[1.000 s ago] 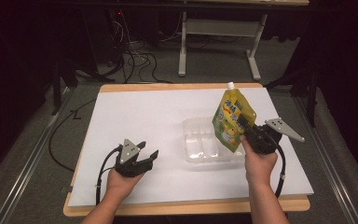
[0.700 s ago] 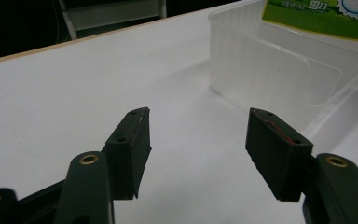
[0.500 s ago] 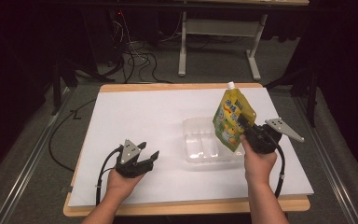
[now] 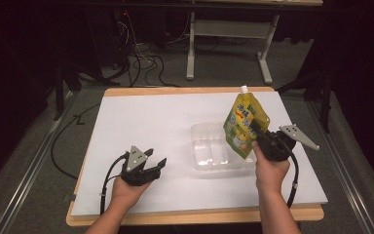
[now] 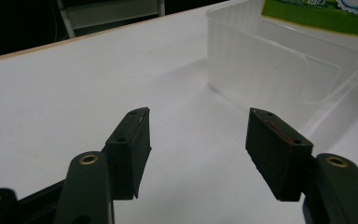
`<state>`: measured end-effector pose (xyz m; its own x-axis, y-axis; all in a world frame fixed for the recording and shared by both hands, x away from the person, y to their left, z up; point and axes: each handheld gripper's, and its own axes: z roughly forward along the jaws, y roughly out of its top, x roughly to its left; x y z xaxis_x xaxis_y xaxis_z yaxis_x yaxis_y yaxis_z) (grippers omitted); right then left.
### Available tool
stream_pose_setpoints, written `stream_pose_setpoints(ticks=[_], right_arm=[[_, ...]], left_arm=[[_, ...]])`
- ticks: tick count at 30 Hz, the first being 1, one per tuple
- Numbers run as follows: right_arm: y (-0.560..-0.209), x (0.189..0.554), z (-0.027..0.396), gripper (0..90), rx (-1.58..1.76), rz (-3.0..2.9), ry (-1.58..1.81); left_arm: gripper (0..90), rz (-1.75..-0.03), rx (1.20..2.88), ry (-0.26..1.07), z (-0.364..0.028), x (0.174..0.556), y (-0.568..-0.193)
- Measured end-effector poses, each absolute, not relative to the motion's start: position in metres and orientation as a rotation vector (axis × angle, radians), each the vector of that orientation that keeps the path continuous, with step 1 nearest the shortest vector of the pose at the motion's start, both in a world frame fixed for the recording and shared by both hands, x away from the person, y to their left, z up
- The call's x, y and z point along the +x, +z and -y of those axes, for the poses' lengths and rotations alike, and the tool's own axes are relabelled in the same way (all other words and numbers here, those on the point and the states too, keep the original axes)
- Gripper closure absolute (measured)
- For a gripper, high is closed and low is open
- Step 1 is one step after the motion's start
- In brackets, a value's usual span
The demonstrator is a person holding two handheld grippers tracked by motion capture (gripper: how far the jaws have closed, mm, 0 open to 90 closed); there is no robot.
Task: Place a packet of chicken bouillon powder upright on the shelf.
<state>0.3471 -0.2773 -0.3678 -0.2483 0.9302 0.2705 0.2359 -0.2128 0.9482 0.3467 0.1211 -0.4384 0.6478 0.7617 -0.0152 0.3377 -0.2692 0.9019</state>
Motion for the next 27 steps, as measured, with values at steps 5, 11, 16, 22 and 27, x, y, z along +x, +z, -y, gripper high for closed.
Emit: stream_pose_setpoints(ticks=[5, 11, 16, 22, 27], right_arm=[[-0.369, 0.347, 0.279, 90.0, 1.418, -1.448, 1.498], [-0.370, 0.347, 0.277, 90.0, 1.418, -1.451, 1.505], [-0.370, 0.348, 0.273, 90.0, 1.420, -1.449, 1.510], [-0.368, 0.350, 0.268, 90.0, 1.421, -1.448, 1.520], [-0.367, 0.351, 0.268, 90.0, 1.446, -1.432, 1.549]], left_arm=[[40.5, -0.870, 1.869, 0.532, -0.120, 0.347, -0.439], [40.5, -0.869, 1.867, 0.531, -0.121, 0.346, -0.439], [40.5, -0.870, 1.865, 0.532, -0.121, 0.346, -0.439], [40.5, -0.868, 1.868, 0.533, -0.121, 0.346, -0.439], [40.6, -0.868, 1.872, 0.532, -0.121, 0.346, -0.439]])
